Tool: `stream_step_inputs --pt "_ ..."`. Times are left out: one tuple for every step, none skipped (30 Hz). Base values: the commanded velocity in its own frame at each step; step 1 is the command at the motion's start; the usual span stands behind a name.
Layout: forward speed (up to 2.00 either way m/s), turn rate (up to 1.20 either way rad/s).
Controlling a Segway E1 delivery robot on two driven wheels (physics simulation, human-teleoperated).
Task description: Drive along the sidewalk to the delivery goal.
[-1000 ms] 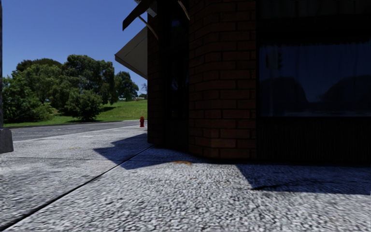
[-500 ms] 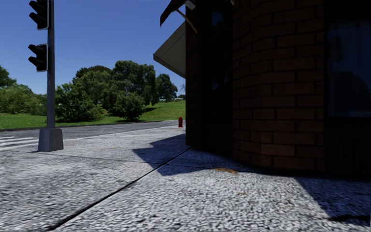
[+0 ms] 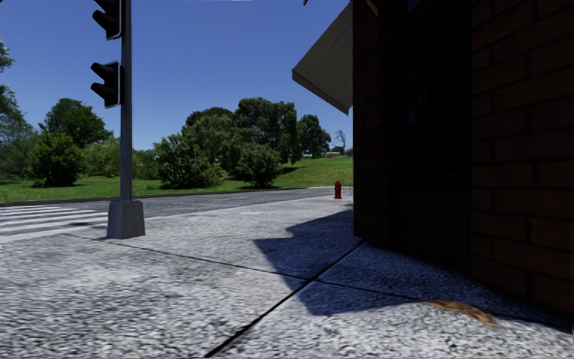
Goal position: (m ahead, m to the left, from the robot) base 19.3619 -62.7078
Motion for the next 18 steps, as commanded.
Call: stream_step_inputs --pt "2.00 0.53" --pt "2.00 0.53" --pt "2.00 0.53" --pt "2.00 0.53" --pt "2.00 0.53" --pt "2.00 0.53" --pt "2.00 0.53" --pt "2.00 0.53" --pt "2.00 0.53" --pt "2.00 0.53" --pt "2.00 0.53" --pt "2.00 0.42" --pt "2.00 0.21" --pt "2.00 0.00" --pt "2.00 0.00" --pt "2.00 0.00" --pt "2.00 0.00" --pt "2.00 0.00"
